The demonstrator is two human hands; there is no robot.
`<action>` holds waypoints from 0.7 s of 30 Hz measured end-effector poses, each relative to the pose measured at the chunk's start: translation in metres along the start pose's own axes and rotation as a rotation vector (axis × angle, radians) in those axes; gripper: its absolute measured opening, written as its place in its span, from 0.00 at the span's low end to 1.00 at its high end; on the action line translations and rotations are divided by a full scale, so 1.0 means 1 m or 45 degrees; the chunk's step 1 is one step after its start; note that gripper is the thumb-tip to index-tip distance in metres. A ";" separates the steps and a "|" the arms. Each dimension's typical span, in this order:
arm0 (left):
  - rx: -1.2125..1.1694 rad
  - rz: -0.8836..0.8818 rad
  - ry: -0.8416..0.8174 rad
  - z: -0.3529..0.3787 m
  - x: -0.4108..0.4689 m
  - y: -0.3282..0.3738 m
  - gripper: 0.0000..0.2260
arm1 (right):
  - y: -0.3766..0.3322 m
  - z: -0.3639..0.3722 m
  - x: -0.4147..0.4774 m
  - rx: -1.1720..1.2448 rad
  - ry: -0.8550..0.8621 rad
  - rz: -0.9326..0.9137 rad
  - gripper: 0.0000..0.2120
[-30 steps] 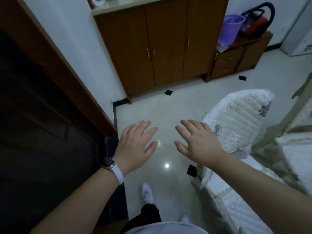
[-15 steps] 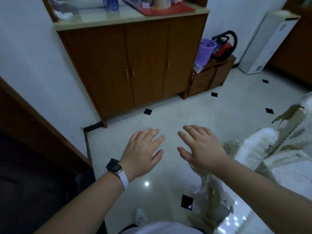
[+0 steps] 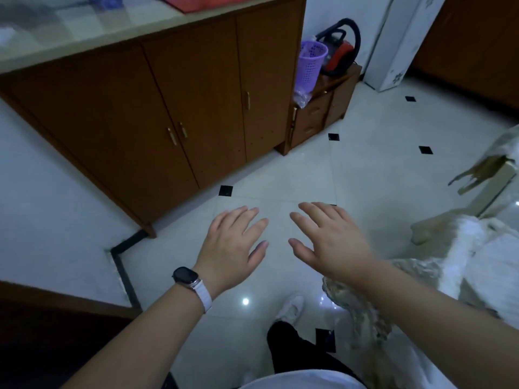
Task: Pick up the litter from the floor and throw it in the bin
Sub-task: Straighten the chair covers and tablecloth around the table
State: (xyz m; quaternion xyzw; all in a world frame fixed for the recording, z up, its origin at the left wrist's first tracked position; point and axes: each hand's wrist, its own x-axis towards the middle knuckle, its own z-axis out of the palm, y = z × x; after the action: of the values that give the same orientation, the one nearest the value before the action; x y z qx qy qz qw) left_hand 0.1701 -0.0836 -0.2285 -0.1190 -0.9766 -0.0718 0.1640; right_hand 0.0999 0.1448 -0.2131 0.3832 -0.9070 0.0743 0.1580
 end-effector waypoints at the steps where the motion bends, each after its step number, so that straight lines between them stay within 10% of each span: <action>1: -0.002 0.014 -0.010 0.004 0.013 -0.005 0.18 | 0.007 0.007 0.009 0.011 0.003 0.011 0.22; 21: -0.185 0.685 -0.020 0.084 0.346 0.010 0.17 | 0.224 0.010 0.080 -0.150 0.073 0.651 0.20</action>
State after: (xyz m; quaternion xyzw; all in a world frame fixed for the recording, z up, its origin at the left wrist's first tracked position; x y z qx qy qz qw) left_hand -0.1703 0.0138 -0.1893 -0.3861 -0.9034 -0.0946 0.1608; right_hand -0.1160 0.2441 -0.1980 0.1294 -0.9723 0.0697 0.1817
